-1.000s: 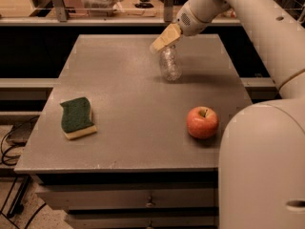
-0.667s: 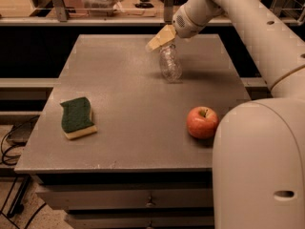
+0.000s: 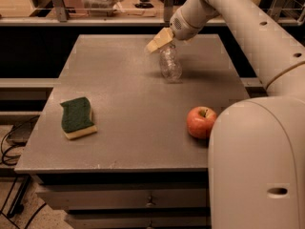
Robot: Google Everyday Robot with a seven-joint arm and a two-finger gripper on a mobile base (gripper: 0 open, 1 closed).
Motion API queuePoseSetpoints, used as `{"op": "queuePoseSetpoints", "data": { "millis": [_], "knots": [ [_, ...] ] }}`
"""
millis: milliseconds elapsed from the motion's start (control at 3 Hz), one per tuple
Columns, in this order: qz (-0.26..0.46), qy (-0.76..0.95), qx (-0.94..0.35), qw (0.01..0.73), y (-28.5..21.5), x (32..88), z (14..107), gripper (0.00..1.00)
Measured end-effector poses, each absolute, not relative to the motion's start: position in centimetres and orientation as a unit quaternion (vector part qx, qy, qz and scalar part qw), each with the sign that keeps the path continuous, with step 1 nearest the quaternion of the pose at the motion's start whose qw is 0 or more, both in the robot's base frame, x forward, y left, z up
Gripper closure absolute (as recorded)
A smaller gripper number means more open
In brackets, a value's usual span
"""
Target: Place water bottle upright
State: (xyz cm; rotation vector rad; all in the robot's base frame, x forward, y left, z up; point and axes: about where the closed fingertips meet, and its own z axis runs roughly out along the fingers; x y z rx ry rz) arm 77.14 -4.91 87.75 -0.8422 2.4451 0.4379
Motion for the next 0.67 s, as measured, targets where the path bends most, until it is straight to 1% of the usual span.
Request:
{"op": "queuePoseSetpoints", "data": {
  "millis": [667],
  "knots": [
    [0.141,0.915,-0.278,0.254,-4.9,78.9,85.4,0.00]
  ]
}}
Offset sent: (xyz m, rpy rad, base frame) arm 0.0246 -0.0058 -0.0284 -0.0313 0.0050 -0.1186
